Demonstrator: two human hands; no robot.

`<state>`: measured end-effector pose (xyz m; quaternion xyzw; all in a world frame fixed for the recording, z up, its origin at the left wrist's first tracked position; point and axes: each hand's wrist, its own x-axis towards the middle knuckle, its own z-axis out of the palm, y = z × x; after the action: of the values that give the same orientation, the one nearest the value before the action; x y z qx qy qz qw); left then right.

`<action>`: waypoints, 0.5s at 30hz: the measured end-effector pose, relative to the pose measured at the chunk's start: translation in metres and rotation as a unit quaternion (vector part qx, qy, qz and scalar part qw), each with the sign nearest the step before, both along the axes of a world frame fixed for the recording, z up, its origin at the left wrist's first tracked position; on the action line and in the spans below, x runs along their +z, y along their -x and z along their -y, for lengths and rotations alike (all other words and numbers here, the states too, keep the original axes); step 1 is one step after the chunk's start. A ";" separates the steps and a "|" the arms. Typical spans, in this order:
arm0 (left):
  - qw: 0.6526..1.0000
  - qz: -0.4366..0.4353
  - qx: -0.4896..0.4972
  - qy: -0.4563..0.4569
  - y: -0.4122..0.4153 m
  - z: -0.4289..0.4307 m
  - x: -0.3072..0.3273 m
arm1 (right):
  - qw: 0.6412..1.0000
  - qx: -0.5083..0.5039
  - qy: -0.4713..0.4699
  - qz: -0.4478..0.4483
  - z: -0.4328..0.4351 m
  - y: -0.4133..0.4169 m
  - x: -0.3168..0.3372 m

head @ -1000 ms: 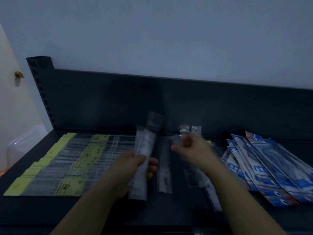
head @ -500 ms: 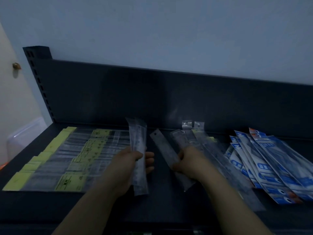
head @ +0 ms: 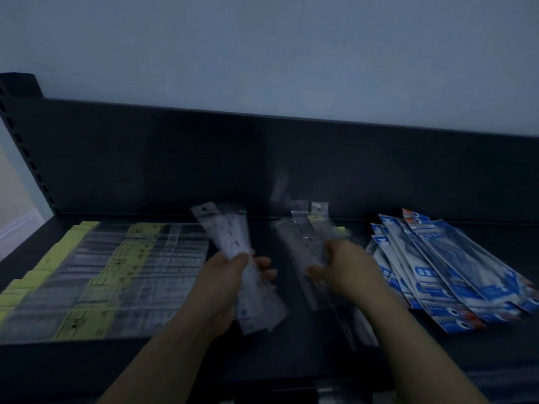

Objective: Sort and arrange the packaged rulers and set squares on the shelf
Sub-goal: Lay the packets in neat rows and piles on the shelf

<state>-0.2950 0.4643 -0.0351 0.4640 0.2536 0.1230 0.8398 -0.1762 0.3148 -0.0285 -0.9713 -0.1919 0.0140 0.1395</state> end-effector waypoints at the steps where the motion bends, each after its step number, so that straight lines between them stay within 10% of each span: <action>1: 1.000 -0.009 -0.004 -0.007 0.001 0.001 0.002 | 1.000 -0.001 0.001 -0.030 0.002 -0.002 -0.001; 7: 0.997 -0.061 -0.039 -0.024 0.000 0.003 0.013 | 0.967 -0.010 -0.237 -0.090 0.024 -0.016 0.003; 15: 0.997 -0.055 -0.037 -0.035 -0.011 -0.002 0.019 | 0.764 -0.036 -0.528 -0.368 0.059 -0.020 0.014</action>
<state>-0.2840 0.4664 -0.0162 0.5083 0.2779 0.0748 0.8116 -0.1565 0.2560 -0.0143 -0.6706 -0.0674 0.2621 0.6907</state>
